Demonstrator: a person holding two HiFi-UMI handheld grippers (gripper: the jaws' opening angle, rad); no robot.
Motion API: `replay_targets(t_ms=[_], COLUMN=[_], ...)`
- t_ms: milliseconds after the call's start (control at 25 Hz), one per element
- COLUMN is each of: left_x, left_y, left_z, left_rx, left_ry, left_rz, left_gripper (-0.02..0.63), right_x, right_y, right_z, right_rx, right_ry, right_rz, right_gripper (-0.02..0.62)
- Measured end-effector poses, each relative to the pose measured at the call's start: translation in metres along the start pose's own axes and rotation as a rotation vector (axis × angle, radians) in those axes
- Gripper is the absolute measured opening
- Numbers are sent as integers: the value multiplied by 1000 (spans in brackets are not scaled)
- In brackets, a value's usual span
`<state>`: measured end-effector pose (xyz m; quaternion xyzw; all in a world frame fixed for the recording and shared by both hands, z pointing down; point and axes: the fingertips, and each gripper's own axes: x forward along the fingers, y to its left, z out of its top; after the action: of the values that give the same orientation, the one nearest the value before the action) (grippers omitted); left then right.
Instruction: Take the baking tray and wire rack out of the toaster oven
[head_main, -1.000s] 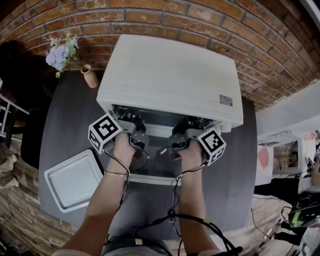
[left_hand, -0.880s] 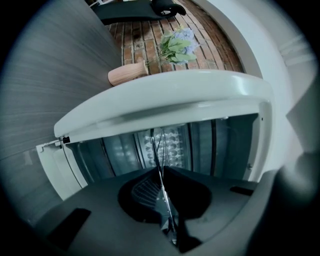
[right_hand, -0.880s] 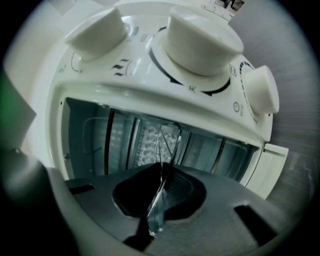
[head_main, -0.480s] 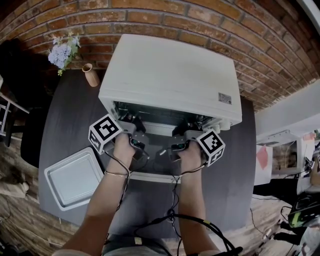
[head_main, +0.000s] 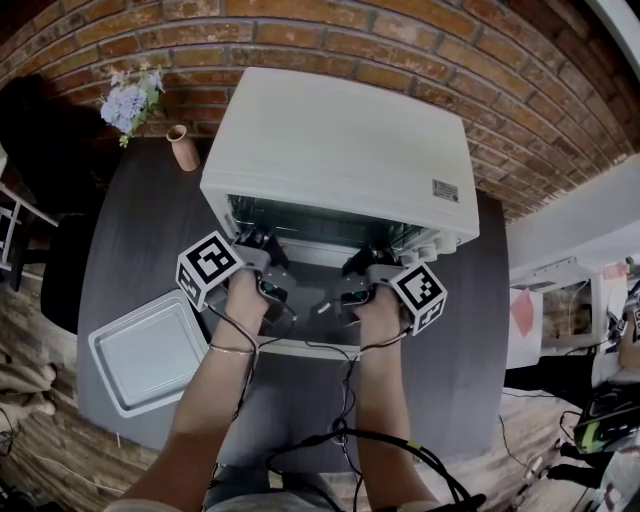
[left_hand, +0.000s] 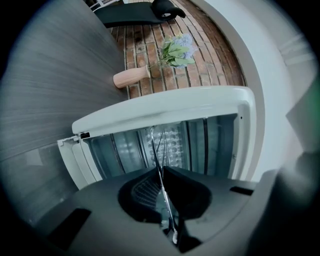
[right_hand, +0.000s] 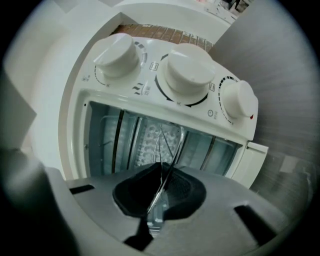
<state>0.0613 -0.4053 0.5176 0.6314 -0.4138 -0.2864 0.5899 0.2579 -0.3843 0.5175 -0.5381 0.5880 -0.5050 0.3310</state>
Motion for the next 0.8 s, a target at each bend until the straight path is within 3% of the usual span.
replay_targets(t_ms=[800], left_x=[-40], left_y=[2], left_z=[-17], left_rx=[0], left_ry=[27], left_rz=[8], left_gripper=[15], right_x=[-42], right_y=[-1], right_z=[-17], right_rx=[-10], right_ry=[1], right_rz=[-18], right_gripper=[5])
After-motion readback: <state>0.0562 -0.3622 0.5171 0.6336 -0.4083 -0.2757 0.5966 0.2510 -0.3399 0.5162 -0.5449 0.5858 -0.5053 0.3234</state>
